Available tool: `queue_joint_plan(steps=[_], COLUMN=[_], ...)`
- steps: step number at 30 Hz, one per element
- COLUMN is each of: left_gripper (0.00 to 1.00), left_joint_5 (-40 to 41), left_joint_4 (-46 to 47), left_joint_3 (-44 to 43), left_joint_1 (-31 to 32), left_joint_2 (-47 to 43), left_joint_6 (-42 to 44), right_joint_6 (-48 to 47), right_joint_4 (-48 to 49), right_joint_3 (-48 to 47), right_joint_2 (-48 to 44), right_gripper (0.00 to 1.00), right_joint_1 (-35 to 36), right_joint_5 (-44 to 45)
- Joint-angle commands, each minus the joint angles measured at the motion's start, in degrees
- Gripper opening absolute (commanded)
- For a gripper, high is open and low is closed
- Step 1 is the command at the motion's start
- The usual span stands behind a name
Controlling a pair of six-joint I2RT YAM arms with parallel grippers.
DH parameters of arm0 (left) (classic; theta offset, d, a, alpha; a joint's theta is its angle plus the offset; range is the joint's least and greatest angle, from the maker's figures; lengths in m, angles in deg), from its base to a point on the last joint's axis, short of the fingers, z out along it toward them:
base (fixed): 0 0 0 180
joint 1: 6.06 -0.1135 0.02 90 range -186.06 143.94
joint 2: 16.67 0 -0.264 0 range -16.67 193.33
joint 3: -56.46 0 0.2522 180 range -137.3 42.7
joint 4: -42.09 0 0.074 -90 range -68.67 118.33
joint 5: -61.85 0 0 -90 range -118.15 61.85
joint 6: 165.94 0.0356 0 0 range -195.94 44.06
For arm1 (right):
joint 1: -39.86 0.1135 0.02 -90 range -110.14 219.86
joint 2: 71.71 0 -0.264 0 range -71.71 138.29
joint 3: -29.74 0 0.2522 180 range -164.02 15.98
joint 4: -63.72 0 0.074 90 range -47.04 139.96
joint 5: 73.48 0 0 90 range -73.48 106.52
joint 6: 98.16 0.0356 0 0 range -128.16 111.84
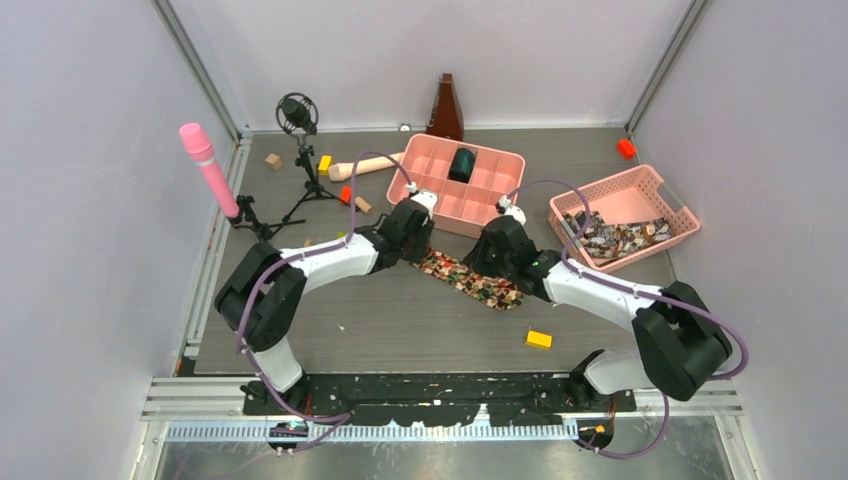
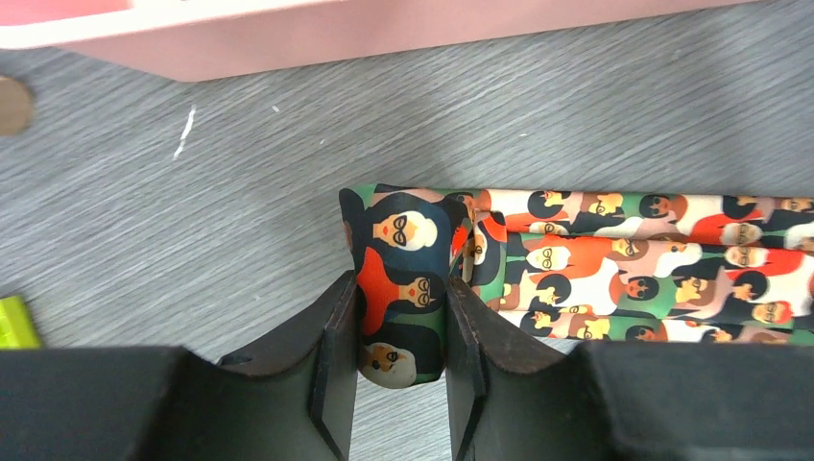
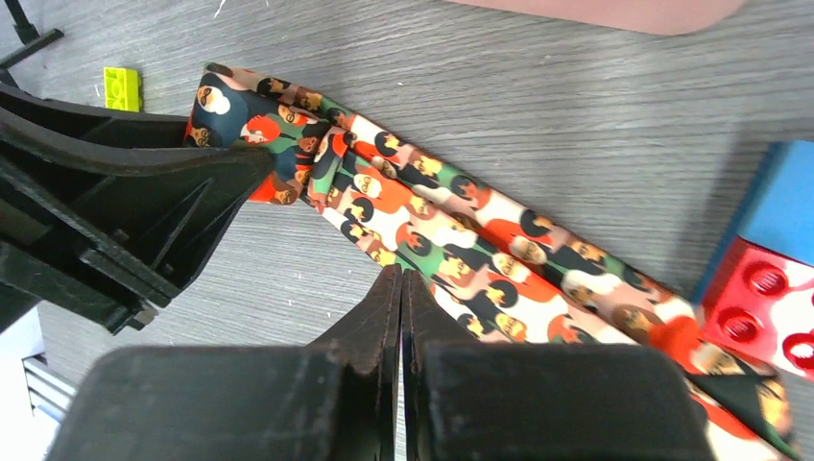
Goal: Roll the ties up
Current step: Roll the tie at the center of the board.
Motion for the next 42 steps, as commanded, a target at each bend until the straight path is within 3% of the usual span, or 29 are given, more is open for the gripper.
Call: queue_joint_plan(steps=[1, 11, 21, 30, 42], left_gripper=[0.31, 0.32, 0.37, 0.58, 0.61], left_joint_5=[12.8, 27.23, 35.24, 34.69, 31.23], left_joint_4=[-2.66, -3.87, -3.45, -3.64, -6.42], left_joint_3=[-3.02, -6.06, -8.03, -8.08, -11.03], left_joint_1=[3.29, 9.41, 14.73, 17.61, 20.03], left_joint_2=[0.69, 5.07, 10.44, 11.36, 11.88], left_joint_6=[5.24, 12.05, 17.04, 17.58, 16.52], right_joint_6=[1.73, -0.33, -0.2, -0.51, -0.01], right_joint_4=[0.49, -5.89, -9.21, -11.7, -12.35], right_joint_3=[1.96, 1.94, 1.68, 0.92, 1.51], right_joint_2=[-6.93, -15.99, -20.97, -23.72, -24.3], right_gripper=[0.03, 0.02, 0.02, 0.02, 0.02], right_joint_1=[-1.3, -3.56, -4.07, -4.27, -4.46], right_joint_5=[3.52, 8.47, 10.73, 12.1, 12.86])
